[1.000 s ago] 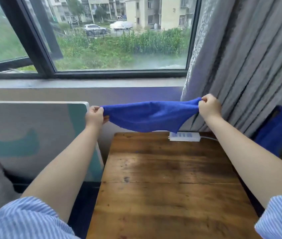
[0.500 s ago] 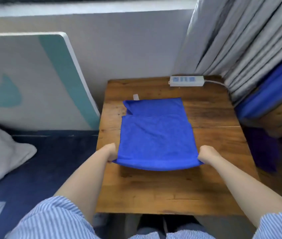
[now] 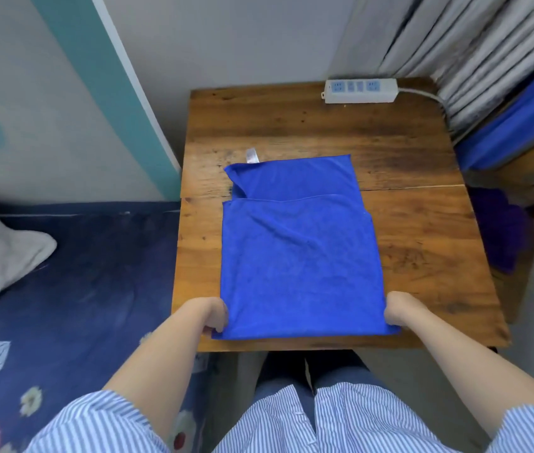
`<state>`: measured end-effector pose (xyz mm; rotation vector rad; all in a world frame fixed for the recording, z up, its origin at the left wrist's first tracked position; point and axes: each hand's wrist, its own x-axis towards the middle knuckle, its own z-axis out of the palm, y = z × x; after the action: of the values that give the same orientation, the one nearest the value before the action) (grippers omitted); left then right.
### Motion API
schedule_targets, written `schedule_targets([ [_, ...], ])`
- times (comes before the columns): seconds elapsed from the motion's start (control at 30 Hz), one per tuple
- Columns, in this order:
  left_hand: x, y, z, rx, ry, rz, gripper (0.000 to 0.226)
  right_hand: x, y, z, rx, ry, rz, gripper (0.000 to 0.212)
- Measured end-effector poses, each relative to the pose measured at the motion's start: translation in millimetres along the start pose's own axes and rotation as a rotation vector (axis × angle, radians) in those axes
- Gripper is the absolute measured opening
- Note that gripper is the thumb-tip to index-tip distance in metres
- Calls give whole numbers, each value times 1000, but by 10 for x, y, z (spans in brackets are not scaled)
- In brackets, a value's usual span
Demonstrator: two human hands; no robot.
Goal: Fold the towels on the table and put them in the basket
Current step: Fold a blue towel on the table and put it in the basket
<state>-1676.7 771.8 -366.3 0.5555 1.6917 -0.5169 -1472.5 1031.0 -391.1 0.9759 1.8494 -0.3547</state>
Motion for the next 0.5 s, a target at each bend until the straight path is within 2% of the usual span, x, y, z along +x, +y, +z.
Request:
schedule_targets([
  [0.03,6,7,14,32,-77,-1,11,-1,-9,10,-60,-67,-9,11],
  [0.1,-86,59,3,142,-136,-2,25,33,-15,4,-118,-120,0,30],
  [0.17,-88,76,-90,134,-34,33,37,61,-15,-44,-87,-101,22,39],
  [0.3,36,11,-521,102,311,29,36,61,-130,-384,33,176,65,33],
  [0.4,92,62,-850,102,361,29,36,139,-298,-722,30,322,-35,27],
  [0.5,76,185,-1123,59,418,19,36,257,-477,-996,40,400,-166,20],
])
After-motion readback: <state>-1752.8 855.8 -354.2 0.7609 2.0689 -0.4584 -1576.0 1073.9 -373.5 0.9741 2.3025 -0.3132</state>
